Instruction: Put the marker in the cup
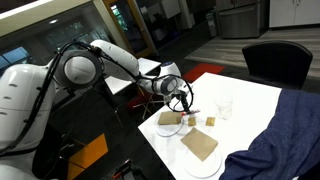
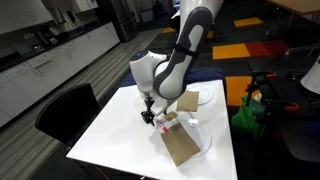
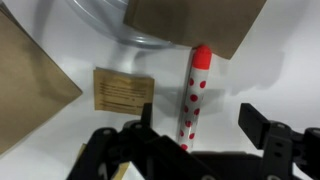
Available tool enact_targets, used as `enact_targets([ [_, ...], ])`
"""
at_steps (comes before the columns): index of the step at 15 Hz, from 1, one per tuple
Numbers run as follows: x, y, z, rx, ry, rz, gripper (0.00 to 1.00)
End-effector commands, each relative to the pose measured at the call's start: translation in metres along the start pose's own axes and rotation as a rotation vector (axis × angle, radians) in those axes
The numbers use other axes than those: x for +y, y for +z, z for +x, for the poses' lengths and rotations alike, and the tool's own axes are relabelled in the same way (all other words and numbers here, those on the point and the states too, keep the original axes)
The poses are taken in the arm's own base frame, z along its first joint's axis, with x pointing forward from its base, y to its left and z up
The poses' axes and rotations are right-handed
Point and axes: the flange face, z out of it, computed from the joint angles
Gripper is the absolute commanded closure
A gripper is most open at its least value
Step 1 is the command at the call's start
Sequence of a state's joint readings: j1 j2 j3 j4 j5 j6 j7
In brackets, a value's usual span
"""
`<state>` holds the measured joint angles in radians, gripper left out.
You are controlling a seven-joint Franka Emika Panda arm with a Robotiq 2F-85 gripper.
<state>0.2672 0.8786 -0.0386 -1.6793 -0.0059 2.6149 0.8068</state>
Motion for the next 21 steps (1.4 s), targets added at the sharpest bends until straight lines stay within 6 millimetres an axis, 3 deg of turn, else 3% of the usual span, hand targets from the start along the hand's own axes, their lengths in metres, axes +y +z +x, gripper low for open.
enact_targets([
  [1, -0.004, 0.011, 0.007, -0.002, 0.008, 0.047, 0.15],
  [4, -0.005, 0.02, 0.007, -0.01, 0.022, 0.05, 0.16],
  [5, -0.005, 0.023, 0.007, -0.012, 0.024, 0.052, 0.4],
  [7, -0.006, 0.025, 0.006, -0.01, 0.025, 0.052, 0.42],
  [14, -0.01, 0.025, 0.007, -0.008, 0.017, 0.057, 0.95],
  [15, -0.01, 0.023, 0.006, -0.024, 0.003, 0.057, 1.0],
  [17, -0.014, 0.016, 0.001, -0.07, -0.046, 0.061, 0.95],
  [21, -0.021, -0.008, -0.005, -0.075, -0.078, 0.044, 0.95],
])
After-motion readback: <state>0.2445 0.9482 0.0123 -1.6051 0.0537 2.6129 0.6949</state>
